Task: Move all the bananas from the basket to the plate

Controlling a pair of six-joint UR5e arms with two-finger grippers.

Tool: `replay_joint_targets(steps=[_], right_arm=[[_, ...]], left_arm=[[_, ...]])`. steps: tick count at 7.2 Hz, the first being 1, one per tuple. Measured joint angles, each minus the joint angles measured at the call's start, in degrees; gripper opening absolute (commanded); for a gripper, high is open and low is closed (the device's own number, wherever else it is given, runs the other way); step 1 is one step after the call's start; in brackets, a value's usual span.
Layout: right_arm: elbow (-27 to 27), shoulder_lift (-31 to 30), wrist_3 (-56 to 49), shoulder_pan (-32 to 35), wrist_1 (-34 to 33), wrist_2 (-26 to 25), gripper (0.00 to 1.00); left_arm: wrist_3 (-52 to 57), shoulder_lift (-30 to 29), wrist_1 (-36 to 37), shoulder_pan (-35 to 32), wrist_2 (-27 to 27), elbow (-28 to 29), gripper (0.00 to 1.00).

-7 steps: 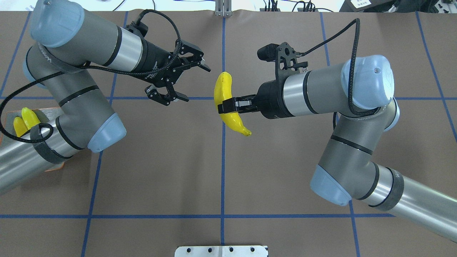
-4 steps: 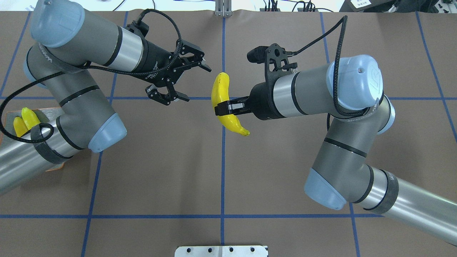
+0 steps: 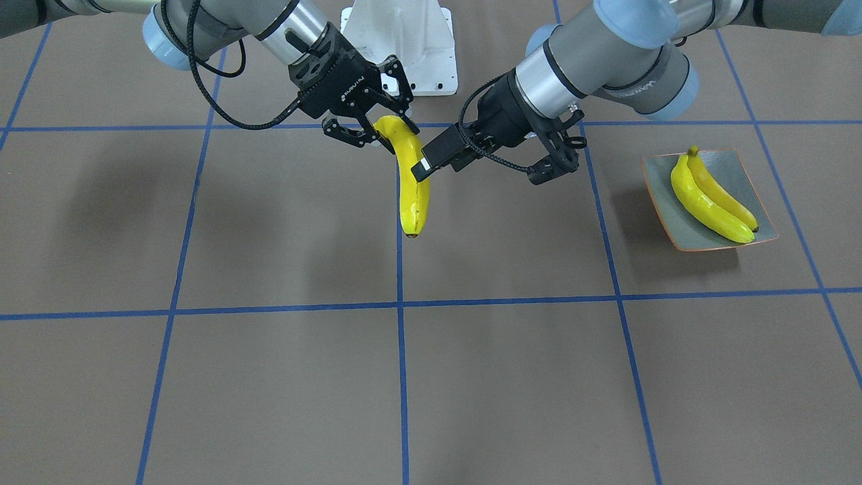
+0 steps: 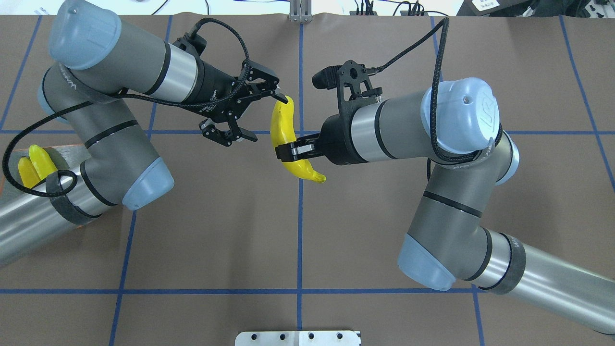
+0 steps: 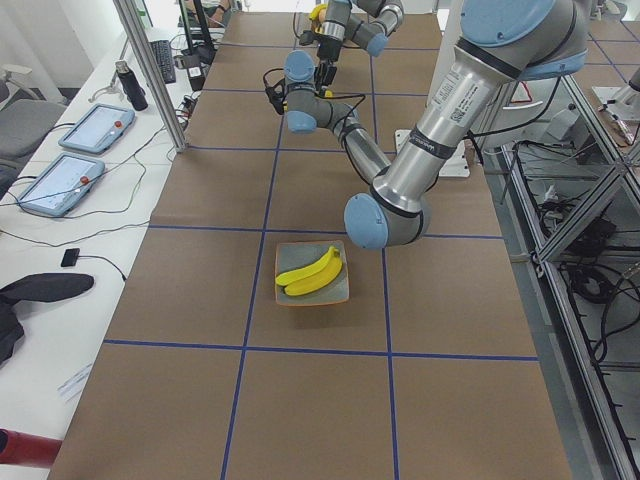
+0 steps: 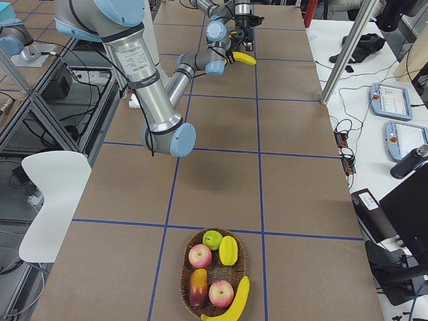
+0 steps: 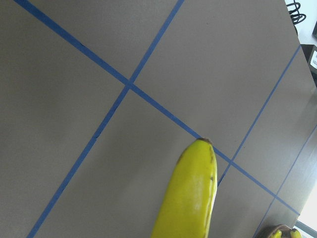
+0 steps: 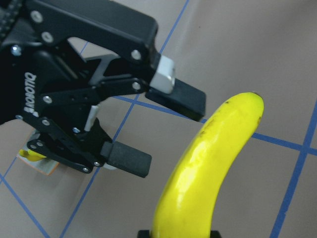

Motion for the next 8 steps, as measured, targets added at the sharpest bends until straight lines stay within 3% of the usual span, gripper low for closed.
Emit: replay_joint_targets(steps=[7,8], right_arm=[[1.19,-0.15,0.53,-0.95,3.15,-0.12,0.00],[1.30,-0.33,0.69,-0.96,3.78,-0.14,0.00]], left_arm=[[0.75,0.23,-2.65,0.78,-0.06,-0.28,0.97],[0.71,0.26,-2.76,0.79,-0.03,-0.34,0.65]])
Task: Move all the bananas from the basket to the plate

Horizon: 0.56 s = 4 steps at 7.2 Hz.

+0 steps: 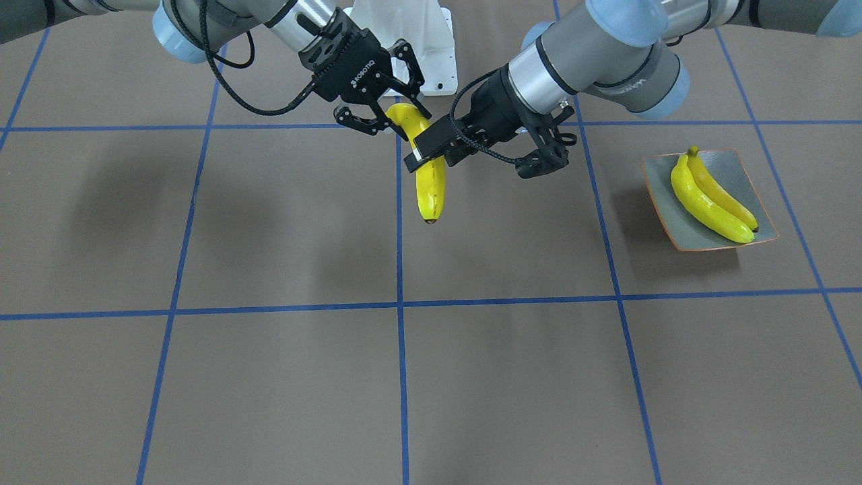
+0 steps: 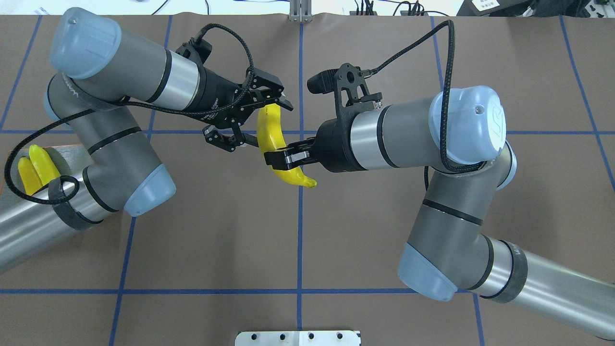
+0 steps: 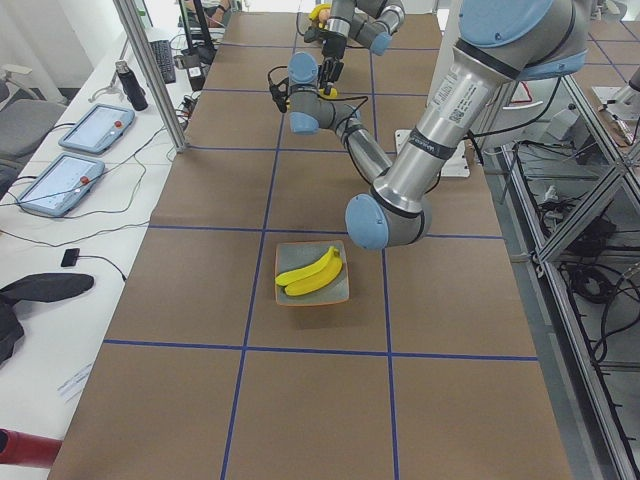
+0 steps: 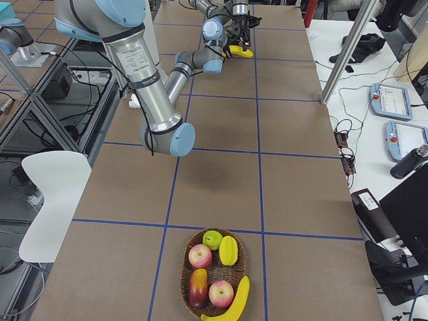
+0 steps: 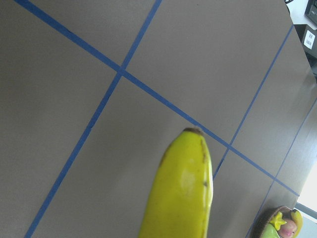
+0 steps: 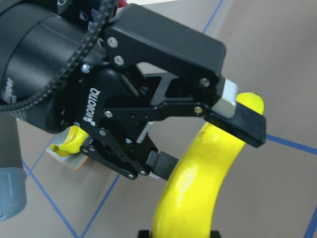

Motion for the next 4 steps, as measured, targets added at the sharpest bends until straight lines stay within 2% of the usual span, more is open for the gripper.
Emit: replay_joint_targets(steps=[1,2,3,4], right_arm=[[0.01,-0.15,0.07,0.01,0.59,-0.01,0.00],[0.02,-0.24,0.08,0.03,0.90,-0.01,0.00],[0.03,-0.26,0.05,0.05,1.03,-0.01,0.69],[0.01,-0.25,-0.04,0.05,1.08,-0.01,1.00]], left_arm=[[-0.09,0.04,-0.06,0.00,0.00,-0.08,0.01],[-0.18,0.10,-0.15,0.00,-0.03,-0.18,0.00],[-0.16,0.21,-0.49,0.03,-0.05,-0.25,0.00],[-0.10,0.29,-1.07,0.05,-0.07,-0.26,0.00]])
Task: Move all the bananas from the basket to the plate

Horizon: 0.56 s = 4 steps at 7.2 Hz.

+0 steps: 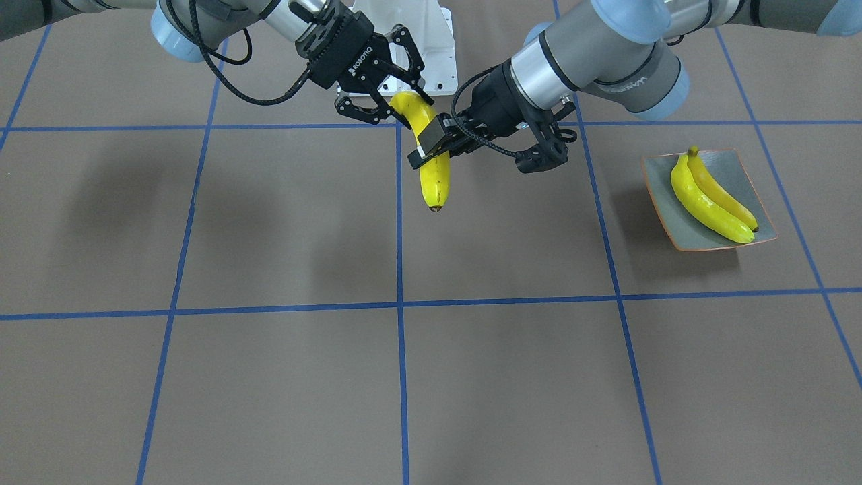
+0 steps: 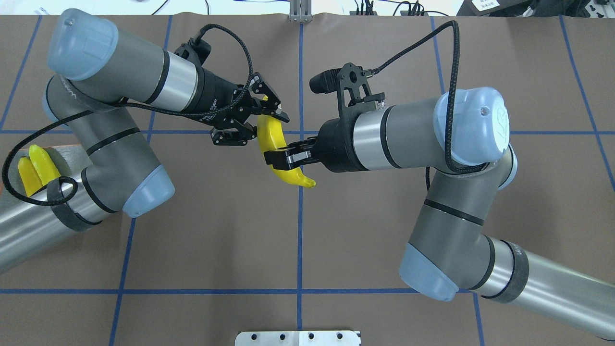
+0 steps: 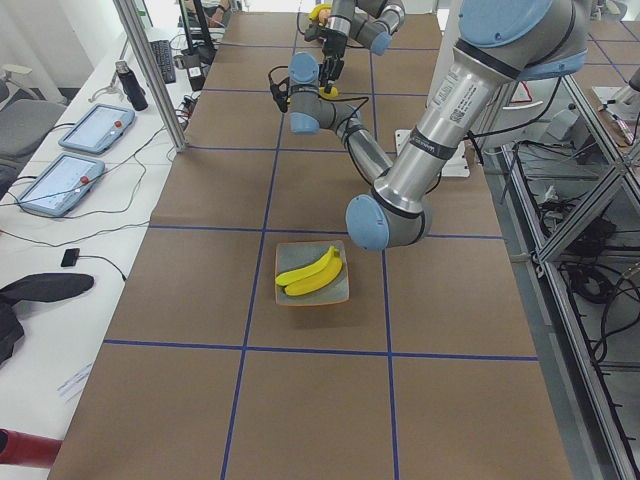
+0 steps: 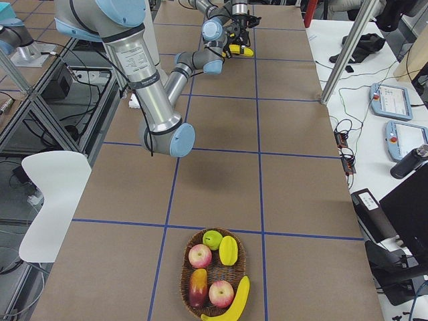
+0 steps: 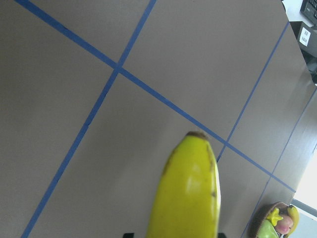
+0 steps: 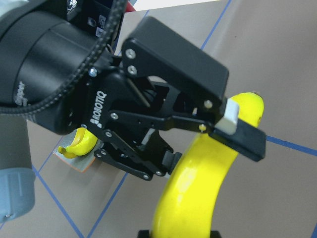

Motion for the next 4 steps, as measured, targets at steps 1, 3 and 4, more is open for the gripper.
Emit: replay_joint_targets(steps=[1,3,4], right_arm=[[-0.02,-0.22,-0.37,0.04,0.32,0.07,1.00],[0.21,-1.32,-1.05,0.24,1.86,0.20,1.00],[0.90,-2.37,-1.12,0.45,2.27,0.22,1.00]], left_arm=[[0.05,0.08,-0.31,-0.01,0.02,-0.08,0.00],[0.15,0.27,-0.54,-0.07,-0.06,-0.21,0.00],[0.34,1.18,-0.58,-0.16,-0.49,-0.77,0.00]])
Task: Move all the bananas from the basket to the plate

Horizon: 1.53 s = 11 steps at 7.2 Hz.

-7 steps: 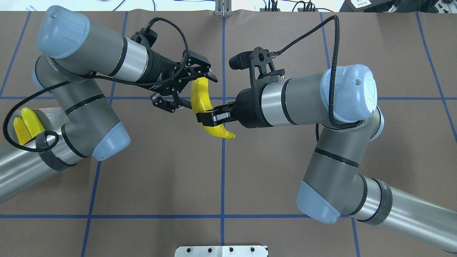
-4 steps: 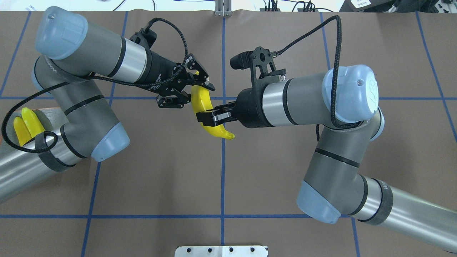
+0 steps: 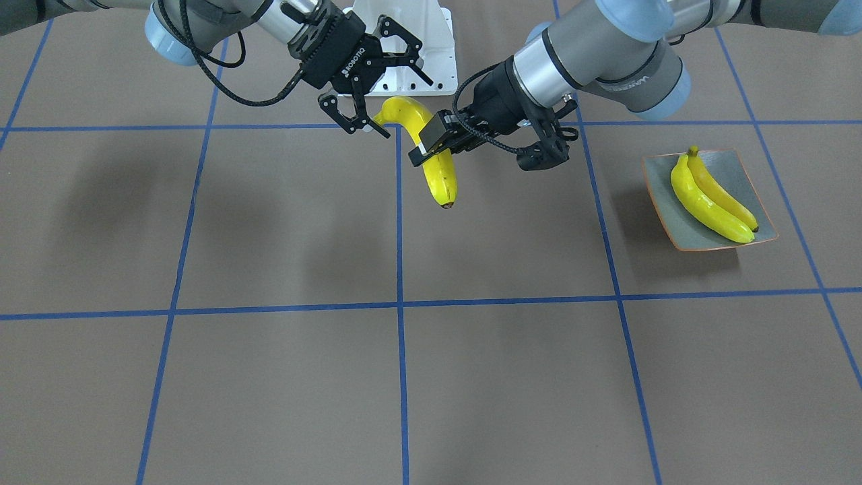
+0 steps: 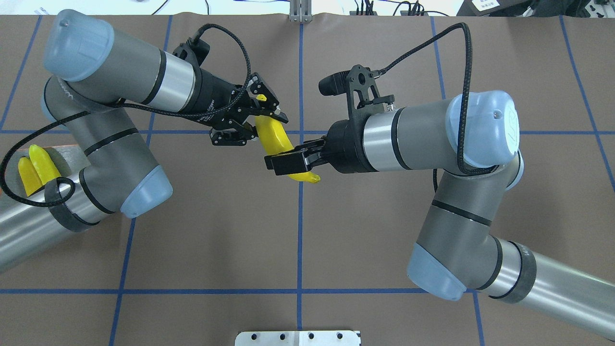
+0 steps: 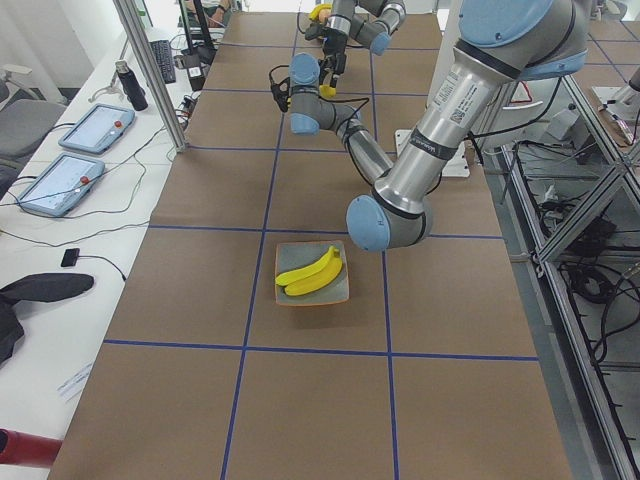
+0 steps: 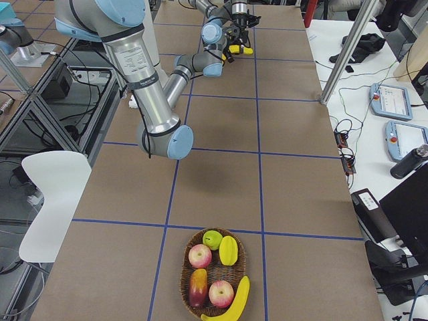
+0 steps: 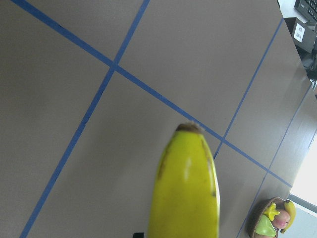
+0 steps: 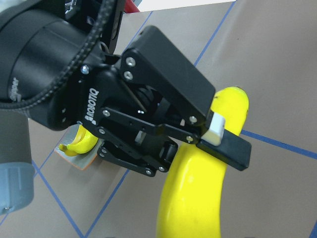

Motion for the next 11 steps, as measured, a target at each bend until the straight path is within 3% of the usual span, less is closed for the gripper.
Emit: replay_joint_targets(steps=[3,5,8,11], right_arm=[[1.66,-3.92,0.70,0.80,0.27,-0.82,1.00],[1.91,-7.13,1.00,1.14,0.34,-2.07,1.00],[1.88,-8.64,2.95,1.21,0.33,-4.38,1.00],[1.91,-8.82,5.20,1.17,0.29,-5.52,1.00]], left_arm=[[8.08,9.21,-0.89,-5.03,-8.30,-2.43,0.00],[17.28,17.66,-1.90,-12.26,-18.00,-1.45,0.00],[30.79,21.66,-2.09,-22.29,-32.69,9.47,0.00],[40.69,21.83,-2.10,-24.58,-35.15,20.11,0.00]])
